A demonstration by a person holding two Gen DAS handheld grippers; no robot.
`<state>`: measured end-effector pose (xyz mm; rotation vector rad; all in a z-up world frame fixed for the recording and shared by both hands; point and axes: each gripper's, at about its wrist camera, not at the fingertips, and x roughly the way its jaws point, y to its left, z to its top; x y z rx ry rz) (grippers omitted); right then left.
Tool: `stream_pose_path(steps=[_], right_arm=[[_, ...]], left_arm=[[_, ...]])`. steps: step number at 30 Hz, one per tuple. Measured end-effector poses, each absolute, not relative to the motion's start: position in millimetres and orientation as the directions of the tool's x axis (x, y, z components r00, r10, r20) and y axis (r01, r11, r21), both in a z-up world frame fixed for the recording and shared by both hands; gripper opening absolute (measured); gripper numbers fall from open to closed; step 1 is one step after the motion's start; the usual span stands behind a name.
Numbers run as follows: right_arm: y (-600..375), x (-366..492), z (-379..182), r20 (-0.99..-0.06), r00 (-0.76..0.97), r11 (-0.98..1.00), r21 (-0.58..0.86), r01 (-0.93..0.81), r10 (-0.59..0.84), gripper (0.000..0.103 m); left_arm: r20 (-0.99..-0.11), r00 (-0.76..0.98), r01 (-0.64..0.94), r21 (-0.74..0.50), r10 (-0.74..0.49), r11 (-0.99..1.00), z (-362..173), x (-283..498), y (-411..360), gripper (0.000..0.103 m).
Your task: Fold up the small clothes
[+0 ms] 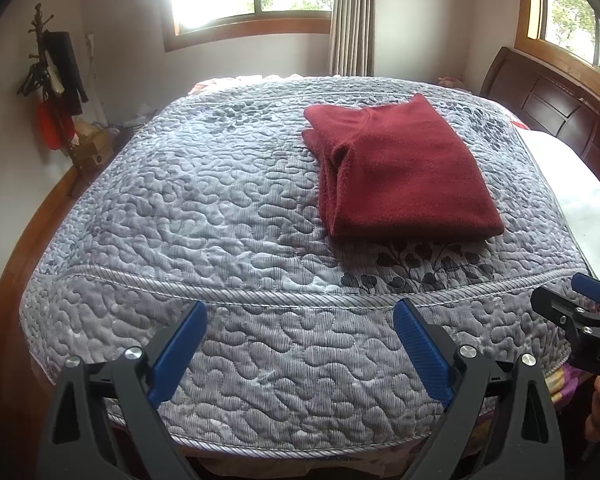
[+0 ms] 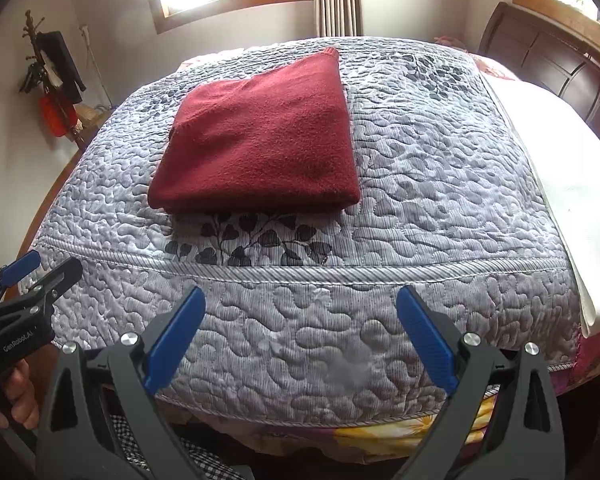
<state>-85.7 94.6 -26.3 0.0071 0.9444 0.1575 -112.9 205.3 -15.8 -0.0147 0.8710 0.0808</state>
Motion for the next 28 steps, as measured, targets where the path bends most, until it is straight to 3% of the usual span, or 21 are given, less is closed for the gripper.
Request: stream_pose_path(steps=[28], right_arm=[[98.8, -80.0, -31.9, -0.813, 0.567, 0.988, 0.064, -0.138, 0.132, 0.096]], left_arm=[[-0.767, 0.637, -0.078, 0.037, 0.078, 0.996, -19.4, -108.7, 205.6, 0.095]])
